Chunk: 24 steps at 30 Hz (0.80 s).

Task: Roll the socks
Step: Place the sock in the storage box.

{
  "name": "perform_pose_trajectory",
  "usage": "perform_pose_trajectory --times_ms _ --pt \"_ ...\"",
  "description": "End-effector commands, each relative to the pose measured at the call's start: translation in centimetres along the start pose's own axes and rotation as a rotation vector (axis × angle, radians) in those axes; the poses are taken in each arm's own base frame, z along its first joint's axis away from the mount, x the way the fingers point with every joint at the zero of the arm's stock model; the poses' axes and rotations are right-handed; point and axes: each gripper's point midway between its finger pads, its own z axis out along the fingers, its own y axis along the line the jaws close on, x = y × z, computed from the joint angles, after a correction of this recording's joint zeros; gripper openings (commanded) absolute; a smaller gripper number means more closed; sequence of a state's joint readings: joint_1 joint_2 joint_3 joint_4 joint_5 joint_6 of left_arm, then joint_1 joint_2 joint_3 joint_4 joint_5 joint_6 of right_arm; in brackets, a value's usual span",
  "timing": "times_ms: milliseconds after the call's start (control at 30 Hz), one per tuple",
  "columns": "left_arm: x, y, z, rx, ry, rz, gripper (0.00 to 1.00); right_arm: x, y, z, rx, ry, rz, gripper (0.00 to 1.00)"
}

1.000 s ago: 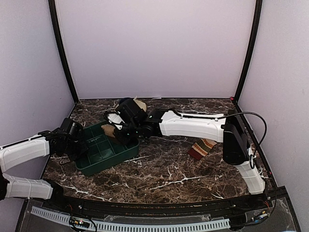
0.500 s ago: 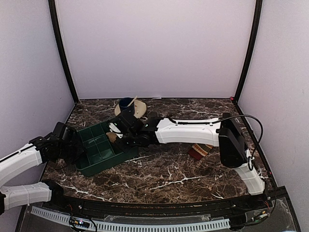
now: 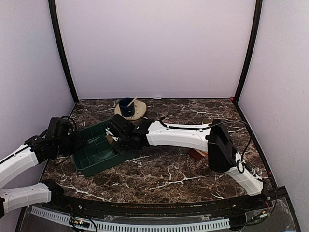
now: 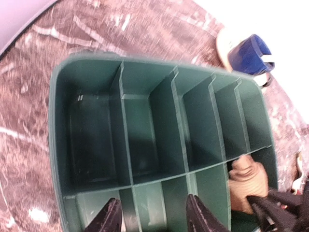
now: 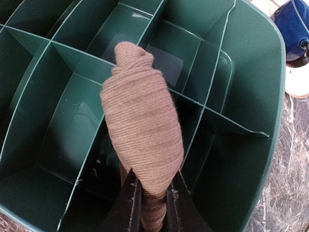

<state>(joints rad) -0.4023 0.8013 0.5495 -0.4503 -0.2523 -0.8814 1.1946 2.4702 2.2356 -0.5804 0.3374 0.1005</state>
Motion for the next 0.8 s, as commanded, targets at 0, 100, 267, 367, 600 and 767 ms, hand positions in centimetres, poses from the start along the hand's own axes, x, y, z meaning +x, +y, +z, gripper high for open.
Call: perform_pose_trajectory --times_ms 0,100,267,367,600,767 --pt "-3.3 -0.9 -1.0 0.020 -0.163 0.079 0.48 0.5 0.3 -0.1 0.013 0.032 0.029 0.00" --pt "-4.1 -0.5 -0.7 -0.007 -0.217 0.130 0.48 1.1 0.7 -0.1 -0.007 0.057 0.052 0.00" --pt "-4.2 0.3 0.2 -0.055 -0.243 0.124 0.48 1.9 1.6 0.2 -0.050 0.097 0.092 0.00" --pt "-4.0 1.1 0.8 -0.103 -0.243 0.121 0.48 2.7 2.1 0.4 -0.072 0.121 0.104 0.00" --pt "-3.2 2.8 1.0 -0.164 -0.232 0.099 0.48 4.0 3.0 0.9 -0.114 0.170 0.126 0.00" --pt "-2.4 3.5 1.1 -0.170 -0.214 0.092 0.48 5.6 2.9 1.5 -0.119 0.226 0.123 0.00"
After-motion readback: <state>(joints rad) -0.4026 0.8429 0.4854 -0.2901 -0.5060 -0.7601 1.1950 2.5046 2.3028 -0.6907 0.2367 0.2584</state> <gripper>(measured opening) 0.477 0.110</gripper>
